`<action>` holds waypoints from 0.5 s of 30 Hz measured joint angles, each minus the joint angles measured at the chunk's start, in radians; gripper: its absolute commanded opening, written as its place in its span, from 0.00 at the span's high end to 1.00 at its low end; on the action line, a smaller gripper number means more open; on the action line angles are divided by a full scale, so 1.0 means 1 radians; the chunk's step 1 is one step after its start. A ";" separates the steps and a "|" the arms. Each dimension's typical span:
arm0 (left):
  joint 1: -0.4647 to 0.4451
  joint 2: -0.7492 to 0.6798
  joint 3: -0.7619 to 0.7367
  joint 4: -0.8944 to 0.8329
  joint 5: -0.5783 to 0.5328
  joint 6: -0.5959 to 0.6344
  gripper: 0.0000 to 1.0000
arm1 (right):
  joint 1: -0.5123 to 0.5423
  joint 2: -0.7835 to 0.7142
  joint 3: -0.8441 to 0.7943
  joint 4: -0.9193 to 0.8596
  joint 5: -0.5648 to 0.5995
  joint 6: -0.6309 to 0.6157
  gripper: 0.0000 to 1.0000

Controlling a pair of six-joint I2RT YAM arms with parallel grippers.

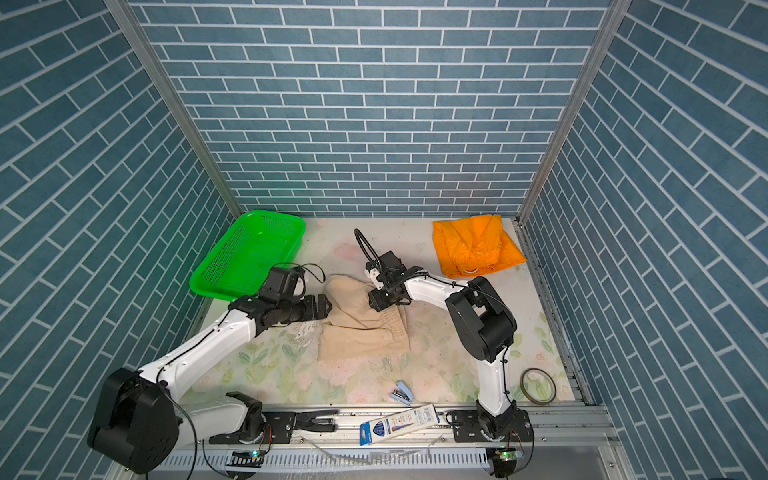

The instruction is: Fold and stack the shorts

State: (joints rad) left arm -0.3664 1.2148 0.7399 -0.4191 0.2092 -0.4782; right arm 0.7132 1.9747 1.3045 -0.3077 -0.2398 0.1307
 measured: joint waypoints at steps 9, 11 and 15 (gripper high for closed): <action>0.000 -0.088 -0.159 0.091 0.122 -0.071 0.00 | -0.023 -0.031 0.051 -0.067 -0.067 -0.109 0.45; 0.000 -0.106 -0.193 0.115 0.153 -0.087 0.01 | -0.024 -0.029 0.102 -0.086 -0.082 -0.149 0.44; -0.005 -0.121 -0.254 0.144 0.203 -0.112 0.06 | -0.024 0.021 0.270 -0.126 -0.141 -0.222 0.41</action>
State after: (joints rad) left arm -0.3714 1.0943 0.4862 -0.2752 0.4122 -0.5900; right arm 0.6888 1.9961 1.5742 -0.4335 -0.3809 -0.0917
